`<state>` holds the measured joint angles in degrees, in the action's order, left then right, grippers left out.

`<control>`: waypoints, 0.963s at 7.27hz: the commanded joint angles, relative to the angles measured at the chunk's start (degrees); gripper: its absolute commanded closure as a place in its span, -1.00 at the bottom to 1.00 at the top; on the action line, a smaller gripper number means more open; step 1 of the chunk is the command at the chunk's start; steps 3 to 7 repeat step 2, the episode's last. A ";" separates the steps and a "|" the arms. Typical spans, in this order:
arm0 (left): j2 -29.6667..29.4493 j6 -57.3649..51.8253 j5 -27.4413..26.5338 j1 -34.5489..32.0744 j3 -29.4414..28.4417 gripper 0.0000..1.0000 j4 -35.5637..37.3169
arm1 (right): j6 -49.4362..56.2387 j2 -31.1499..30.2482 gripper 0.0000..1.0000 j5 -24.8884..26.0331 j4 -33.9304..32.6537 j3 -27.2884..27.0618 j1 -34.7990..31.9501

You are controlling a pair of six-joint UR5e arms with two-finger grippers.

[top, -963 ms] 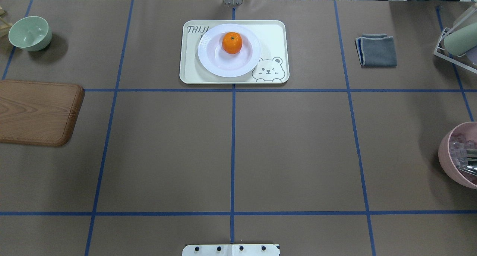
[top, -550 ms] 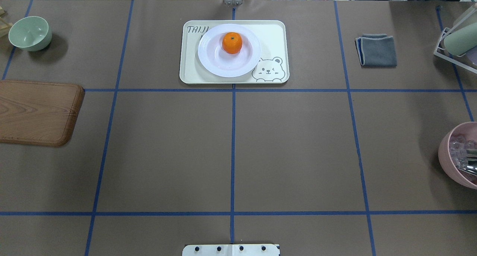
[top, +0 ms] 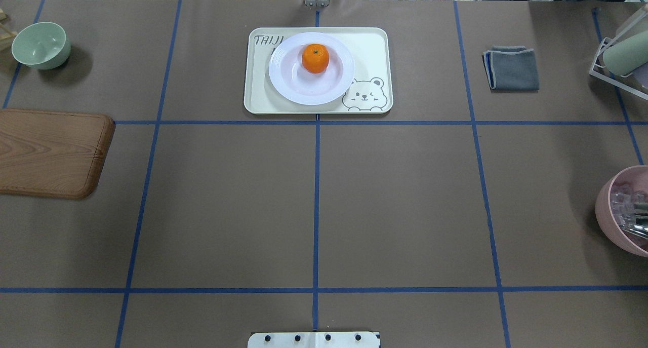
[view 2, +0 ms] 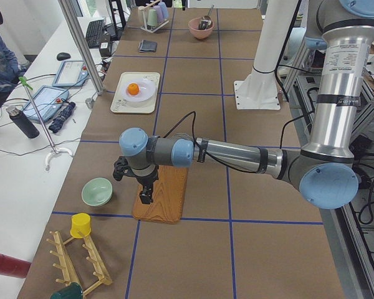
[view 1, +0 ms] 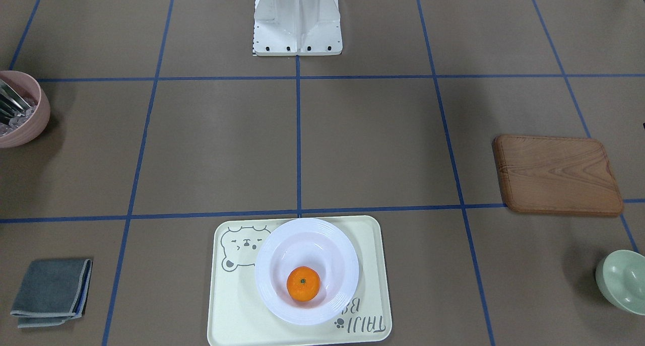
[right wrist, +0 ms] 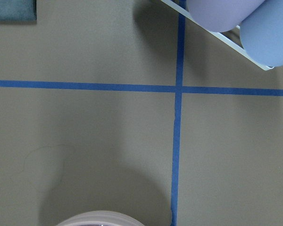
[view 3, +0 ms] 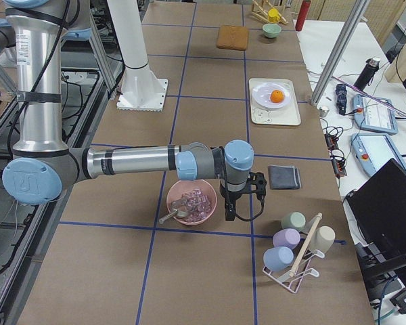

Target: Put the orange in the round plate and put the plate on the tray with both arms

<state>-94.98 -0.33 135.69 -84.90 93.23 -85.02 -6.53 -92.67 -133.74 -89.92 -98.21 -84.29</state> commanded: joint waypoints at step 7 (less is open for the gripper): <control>-0.03 -0.46 0.02 0.00 0.11 -0.96 -0.41 | -0.06 -0.05 -1.00 -0.03 0.01 0.04 0.00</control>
